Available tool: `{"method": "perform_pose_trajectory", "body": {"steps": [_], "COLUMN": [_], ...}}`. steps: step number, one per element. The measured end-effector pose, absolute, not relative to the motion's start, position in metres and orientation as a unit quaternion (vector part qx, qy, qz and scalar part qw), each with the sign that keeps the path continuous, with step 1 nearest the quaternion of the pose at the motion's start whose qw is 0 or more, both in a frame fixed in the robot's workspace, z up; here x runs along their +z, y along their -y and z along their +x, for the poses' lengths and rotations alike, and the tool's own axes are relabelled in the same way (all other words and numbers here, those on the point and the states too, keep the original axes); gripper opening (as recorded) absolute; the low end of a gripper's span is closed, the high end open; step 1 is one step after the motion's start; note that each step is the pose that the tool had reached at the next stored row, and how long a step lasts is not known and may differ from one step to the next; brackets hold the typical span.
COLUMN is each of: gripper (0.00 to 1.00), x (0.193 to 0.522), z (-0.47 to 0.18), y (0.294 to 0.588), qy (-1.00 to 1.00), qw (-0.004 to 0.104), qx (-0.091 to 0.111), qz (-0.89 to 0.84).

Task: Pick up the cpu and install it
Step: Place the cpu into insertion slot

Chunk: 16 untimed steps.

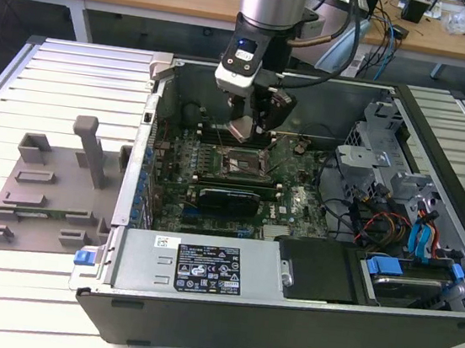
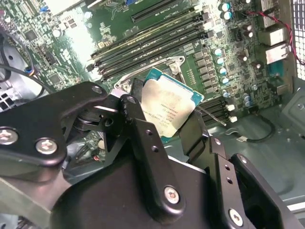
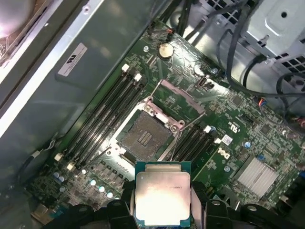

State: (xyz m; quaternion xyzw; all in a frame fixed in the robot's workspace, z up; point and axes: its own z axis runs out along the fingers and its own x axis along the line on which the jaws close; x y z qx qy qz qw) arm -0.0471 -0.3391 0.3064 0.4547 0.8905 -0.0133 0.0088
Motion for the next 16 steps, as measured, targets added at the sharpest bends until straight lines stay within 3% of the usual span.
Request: {"method": "perform_pose_trajectory", "body": {"steps": [16], "gripper": [0.55], "x": [0.3062], "z": [-0.0471], "y": [0.3391], "qy": [-0.849], "qw": [0.008], "qx": [-0.014], "qz": [0.529]}}
